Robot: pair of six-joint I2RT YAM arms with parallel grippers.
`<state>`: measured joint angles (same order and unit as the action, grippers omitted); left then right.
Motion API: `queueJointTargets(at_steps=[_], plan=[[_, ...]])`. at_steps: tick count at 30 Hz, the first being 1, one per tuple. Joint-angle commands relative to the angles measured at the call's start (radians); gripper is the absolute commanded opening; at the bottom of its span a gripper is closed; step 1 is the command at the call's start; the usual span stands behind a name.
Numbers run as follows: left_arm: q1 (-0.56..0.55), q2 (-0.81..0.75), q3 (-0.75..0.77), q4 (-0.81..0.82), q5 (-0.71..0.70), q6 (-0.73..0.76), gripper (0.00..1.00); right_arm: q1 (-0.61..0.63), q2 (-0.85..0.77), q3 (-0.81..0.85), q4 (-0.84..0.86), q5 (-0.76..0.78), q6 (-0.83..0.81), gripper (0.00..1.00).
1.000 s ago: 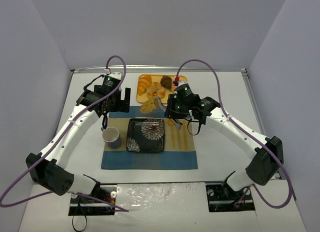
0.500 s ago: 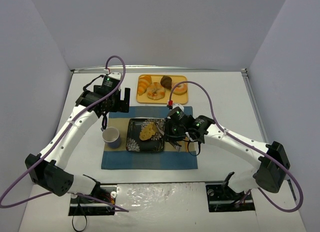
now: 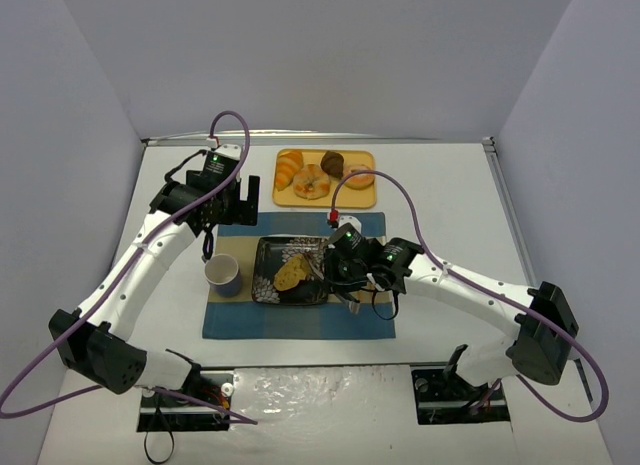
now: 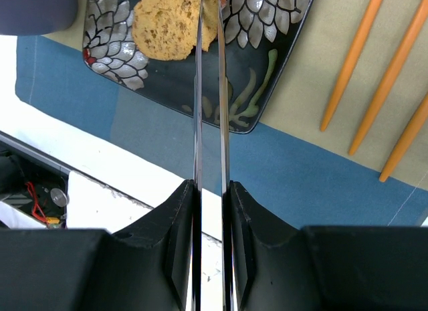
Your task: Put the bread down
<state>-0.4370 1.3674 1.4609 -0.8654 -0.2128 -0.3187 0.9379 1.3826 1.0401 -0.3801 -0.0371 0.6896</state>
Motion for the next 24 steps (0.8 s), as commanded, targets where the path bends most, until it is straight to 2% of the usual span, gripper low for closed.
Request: queueJointTargets(at_steps=[1, 4, 8, 14, 24], plan=[[0.007, -0.039, 0.044, 0.005, -0.022, 0.000, 0.97, 0.009, 0.001, 0.033, 0.028, 0.028, 0.016, 0.23], [0.007, -0.036, 0.045, 0.005, -0.022, 0.001, 0.97, 0.010, 0.003, 0.042, 0.019, 0.028, 0.013, 0.38], [0.007, -0.034, 0.049, 0.009, -0.019, 0.000, 0.97, 0.016, 0.003, 0.055, 0.010, 0.030, 0.009, 0.45], [0.006, -0.031, 0.046, 0.011, -0.020, 0.000, 0.97, 0.018, -0.010, 0.081, -0.019, 0.034, 0.004, 0.46], [0.006, -0.028, 0.044, 0.015, -0.022, 0.003, 0.97, 0.000, -0.016, 0.190, -0.080, 0.139, -0.011, 0.48]])
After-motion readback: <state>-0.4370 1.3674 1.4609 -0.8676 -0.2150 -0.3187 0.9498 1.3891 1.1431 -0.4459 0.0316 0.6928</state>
